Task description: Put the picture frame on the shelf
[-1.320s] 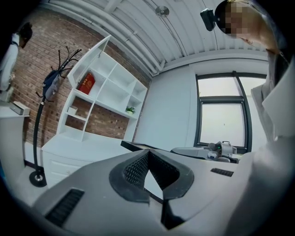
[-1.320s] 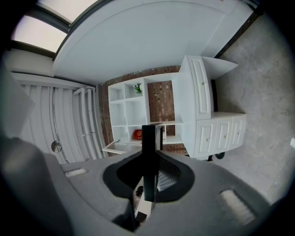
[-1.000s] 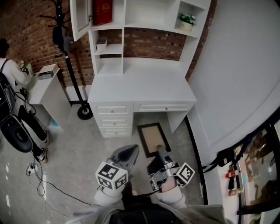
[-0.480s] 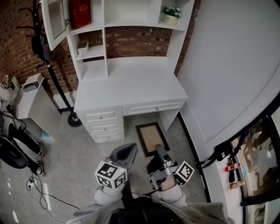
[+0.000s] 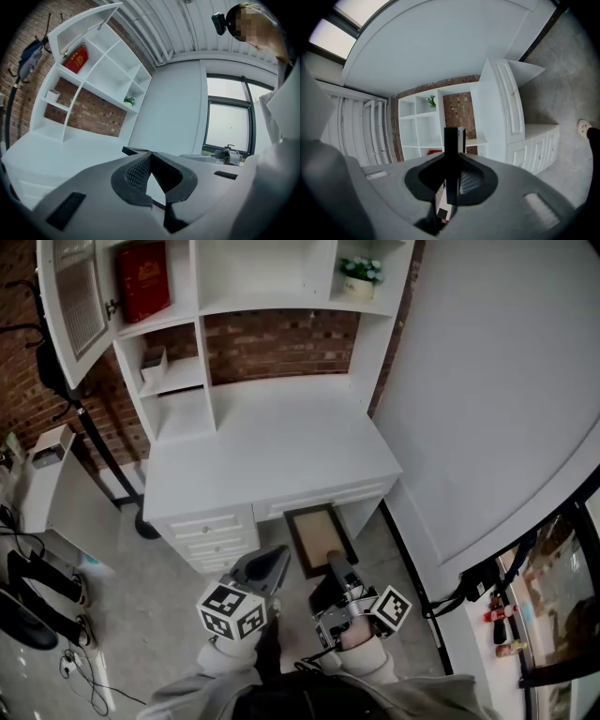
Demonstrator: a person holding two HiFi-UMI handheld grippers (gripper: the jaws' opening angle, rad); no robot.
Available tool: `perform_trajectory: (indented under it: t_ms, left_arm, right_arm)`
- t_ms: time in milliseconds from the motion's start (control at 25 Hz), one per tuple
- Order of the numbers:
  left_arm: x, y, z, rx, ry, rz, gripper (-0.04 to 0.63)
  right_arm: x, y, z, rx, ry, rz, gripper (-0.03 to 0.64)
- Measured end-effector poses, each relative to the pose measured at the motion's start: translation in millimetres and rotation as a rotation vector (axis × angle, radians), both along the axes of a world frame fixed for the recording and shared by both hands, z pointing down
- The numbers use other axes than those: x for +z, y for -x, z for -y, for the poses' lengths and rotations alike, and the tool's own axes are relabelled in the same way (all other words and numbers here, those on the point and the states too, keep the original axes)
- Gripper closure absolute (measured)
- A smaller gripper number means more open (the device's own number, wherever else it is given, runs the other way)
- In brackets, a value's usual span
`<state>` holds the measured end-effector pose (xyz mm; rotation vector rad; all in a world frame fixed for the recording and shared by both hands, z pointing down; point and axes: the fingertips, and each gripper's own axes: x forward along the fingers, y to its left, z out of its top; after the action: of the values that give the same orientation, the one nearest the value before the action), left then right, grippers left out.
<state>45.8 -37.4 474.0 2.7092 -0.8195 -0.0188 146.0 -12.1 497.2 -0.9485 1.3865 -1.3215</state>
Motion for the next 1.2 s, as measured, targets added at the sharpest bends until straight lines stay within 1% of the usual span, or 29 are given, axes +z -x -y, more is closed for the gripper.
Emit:
perform_trajectory:
  t_ms: [160, 320, 480, 640, 760, 920, 1200]
  left_arm:
    - [-9.8, 1.4, 51.1, -0.005, -0.012, 0.019, 0.592]
    - [-17.0, 4.7, 93.6, -0.002, -0.013, 0.013, 0.592]
    - [-19.7, 5.7, 133.9, 0.006, -0.010, 0.011, 0.592]
    - [-19.9, 6.9, 171.6, 0.004, 0.009, 0.005, 0.592]
    - [-19.2, 8.9, 198.8, 0.000, 0.013, 0.006, 0.592]
    - [-19.0, 10.6, 234.3, 0.003, 0.002, -0.003, 0.592]
    - [-18.2, 7.7, 289.7, 0.005, -0.010, -0.012, 0.592]
  right_arm:
    - [-12.5, -3.2, 51.0, 0.017, -0.014, 0.006, 0.571]
    - [-17.1, -0.3, 96.4, 0.019, -0.001, 0.036, 0.569]
    - [-22.5, 2.7, 137.2, 0.024, -0.005, 0.031, 0.570]
    - [-25.7, 1.7, 173.7, 0.046, -0.005, 0.021, 0.570]
    - [-24.2, 2.9, 199.5, 0.052, 0.007, 0.049, 0.570]
    - [-24.4, 4.8, 233.2, 0.070, 0.018, 0.049, 0.570]
    - [-39.3, 6.5, 288.2, 0.065, -0.014, 0.028, 0.569]
